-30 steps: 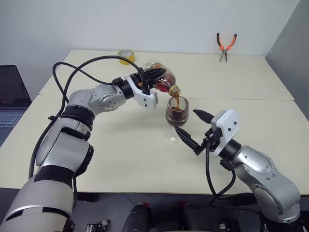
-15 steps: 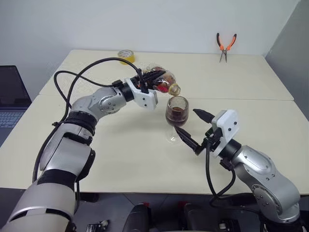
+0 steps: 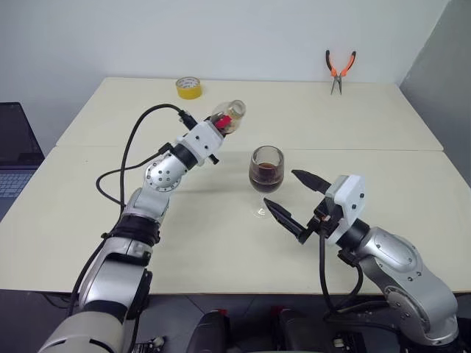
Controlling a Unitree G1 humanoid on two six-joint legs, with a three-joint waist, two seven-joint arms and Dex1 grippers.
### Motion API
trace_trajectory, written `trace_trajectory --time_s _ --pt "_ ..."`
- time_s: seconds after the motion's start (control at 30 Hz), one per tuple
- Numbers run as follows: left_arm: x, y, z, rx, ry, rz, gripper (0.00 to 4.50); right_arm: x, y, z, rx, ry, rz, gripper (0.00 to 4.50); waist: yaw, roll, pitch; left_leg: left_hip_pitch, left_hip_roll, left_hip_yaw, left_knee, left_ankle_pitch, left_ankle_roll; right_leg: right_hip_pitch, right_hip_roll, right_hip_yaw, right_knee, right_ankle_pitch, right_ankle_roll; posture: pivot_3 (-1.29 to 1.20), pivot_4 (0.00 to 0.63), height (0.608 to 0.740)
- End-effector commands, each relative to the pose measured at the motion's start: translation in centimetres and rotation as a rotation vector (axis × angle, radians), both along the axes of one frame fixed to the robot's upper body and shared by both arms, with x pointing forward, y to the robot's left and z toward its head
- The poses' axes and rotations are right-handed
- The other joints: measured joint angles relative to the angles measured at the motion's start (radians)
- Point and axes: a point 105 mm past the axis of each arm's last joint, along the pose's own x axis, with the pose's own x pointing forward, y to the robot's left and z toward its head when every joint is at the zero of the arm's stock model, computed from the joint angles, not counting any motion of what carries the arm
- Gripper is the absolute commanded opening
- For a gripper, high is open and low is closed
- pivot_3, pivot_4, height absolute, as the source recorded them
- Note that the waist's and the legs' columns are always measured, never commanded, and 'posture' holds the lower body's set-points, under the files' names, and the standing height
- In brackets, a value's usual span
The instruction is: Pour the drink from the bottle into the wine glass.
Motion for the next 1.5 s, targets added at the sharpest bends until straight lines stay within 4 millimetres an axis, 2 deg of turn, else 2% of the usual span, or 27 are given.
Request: trace_trajectory --time_s 0.03,0.17,0.3,0.4,0.67,1.1,1.4,1.47,1.5 --pt "0.2 3.4 1.0 -0.196 0.052 0.143 0.76 -1.6 -0.1 1.8 0.022 -0.066 0.073 4.50 0.000 0.000 0.000 0.000 0.000 0.000 0.000 0.000 0.000 0.000 0.000 0.000 0.000 0.000 0.000 0.00 0.150 0.740" --pt "0.1 5.0 -0.5 -0.292 0.141 0.216 0.76 -1.8 -0.1 2.0 0.015 -0.057 0.102 4.50 0.000 0.000 0.000 0.000 0.000 0.000 0.000 0.000 0.000 0.000 0.000 0.000 0.001 0.000 0.000 0.00 0.150 0.740" --pt "0.3 7.4 -3.5 -0.457 0.267 0.313 0.76 -1.9 0.7 2.0 0.005 -0.049 0.154 4.50 0.002 0.000 0.000 0.000 0.000 0.000 0.000 0.000 0.000 0.001 0.000 0.000 0.000 0.000 0.000 0.00 0.150 0.740" --pt "0.0 8.2 -4.5 -0.476 0.289 0.348 0.76 -2.2 0.9 1.9 -0.003 -0.039 0.181 4.50 0.001 -0.001 0.000 0.000 0.000 0.000 0.000 0.000 0.000 0.001 0.000 0.000 0.000 0.000 0.000 0.00 0.150 0.740" --pt "-0.3 9.2 -5.6 -0.545 0.285 0.389 0.76 -2.1 0.7 0.9 -0.028 -0.028 0.188 4.50 0.008 -0.002 -0.001 0.000 0.000 0.000 0.000 0.000 0.000 0.001 0.000 0.000 -0.001 0.000 0.000 0.00 0.150 0.740" --pt "-0.4 9.6 -7.3 -0.542 0.293 0.405 0.76 -1.9 0.6 -0.9 -0.041 -0.017 0.191 4.50 0.012 -0.002 -0.001 0.001 0.000 0.000 0.000 0.000 0.000 0.001 0.000 0.000 -0.001 0.000 0.000 0.00 0.150 0.740" --pt "-0.5 10.1 -8.0 -0.539 0.284 0.412 3.77 -2.1 0.6 -1.3 -0.041 -0.011 0.186 4.50 0.015 -0.002 -0.001 0.001 0.000 0.000 0.000 0.000 0.000 0.001 0.000 0.000 -0.001 0.000 0.000 0.00 0.150 0.740" --pt "-0.6 10.1 -8.1 -0.537 0.285 0.412 4.38 -2.2 0.6 -1.3 -0.041 -0.012 0.184 4.50 0.017 -0.002 -0.001 0.001 0.000 0.000 0.000 0.000 0.000 0.001 0.000 0.000 -0.001 0.000 0.000 0.00 0.150 0.740" --pt "-0.6 10.1 -8.1 -0.537 0.286 0.411 4.47 -2.2 0.6 -1.2 -0.040 -0.012 0.183 4.50 0.017 -0.002 -0.001 0.001 0.000 0.000 0.000 0.000 0.000 0.001 0.000 0.000 -0.001 0.000 0.000 0.00 0.150 0.740"
